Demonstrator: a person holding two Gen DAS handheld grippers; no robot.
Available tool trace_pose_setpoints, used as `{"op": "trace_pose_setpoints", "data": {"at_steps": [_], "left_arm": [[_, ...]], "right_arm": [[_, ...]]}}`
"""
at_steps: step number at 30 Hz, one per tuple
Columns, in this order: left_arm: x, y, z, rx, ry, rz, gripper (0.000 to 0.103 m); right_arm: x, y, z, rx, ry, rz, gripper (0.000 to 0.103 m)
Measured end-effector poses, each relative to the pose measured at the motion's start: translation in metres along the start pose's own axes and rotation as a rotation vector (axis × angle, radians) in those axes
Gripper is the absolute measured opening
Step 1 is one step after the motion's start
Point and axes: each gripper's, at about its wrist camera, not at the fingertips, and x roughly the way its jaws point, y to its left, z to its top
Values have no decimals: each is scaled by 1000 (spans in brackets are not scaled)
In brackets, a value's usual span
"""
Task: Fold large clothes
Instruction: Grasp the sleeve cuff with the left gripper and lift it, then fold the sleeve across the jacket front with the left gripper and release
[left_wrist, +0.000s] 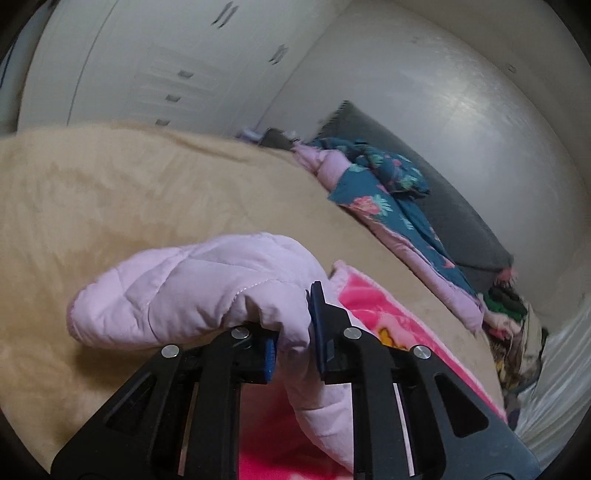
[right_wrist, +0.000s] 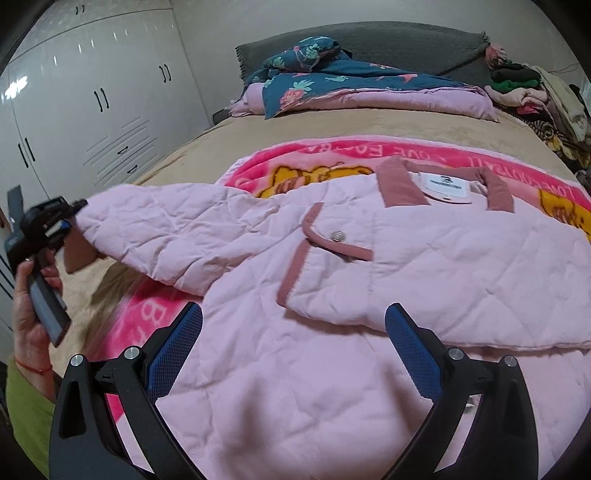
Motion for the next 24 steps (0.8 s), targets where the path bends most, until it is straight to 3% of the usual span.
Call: {"op": "trace_pose_setpoints", "data": {"at_steps": [13, 24], "left_arm": [[-48, -107, -10, 214, 5, -38, 8], [-68, -162, -34, 307, 28, -38, 8]], "right_arm": [[-60, -43, -16, 71, -34, -22, 99], [-96, -77, -33, 127, -70, -60, 99]]}}
